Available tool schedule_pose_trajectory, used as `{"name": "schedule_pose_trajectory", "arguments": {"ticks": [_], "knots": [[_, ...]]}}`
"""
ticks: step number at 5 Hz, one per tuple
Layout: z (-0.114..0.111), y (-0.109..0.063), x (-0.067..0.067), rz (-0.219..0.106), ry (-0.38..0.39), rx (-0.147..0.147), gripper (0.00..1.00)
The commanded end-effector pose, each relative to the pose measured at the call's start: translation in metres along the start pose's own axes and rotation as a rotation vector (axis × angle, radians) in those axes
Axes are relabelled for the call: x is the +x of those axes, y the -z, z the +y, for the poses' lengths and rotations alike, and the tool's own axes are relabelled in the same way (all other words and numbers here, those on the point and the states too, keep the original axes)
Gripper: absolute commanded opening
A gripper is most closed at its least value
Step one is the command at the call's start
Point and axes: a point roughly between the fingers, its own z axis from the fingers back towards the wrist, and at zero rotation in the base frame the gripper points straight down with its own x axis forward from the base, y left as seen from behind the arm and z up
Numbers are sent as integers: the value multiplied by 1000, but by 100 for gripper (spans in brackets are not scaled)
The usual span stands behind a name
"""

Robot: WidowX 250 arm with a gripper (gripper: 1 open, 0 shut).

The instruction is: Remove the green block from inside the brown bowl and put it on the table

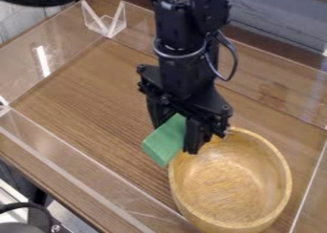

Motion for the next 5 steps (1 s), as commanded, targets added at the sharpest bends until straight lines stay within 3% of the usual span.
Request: {"name": "schedule_pose_trajectory", "arguments": {"ticks": [1,5], "knots": [[2,-10,7,-52,1,-3,0],[6,-7,12,-66,13,-4,0]]}}
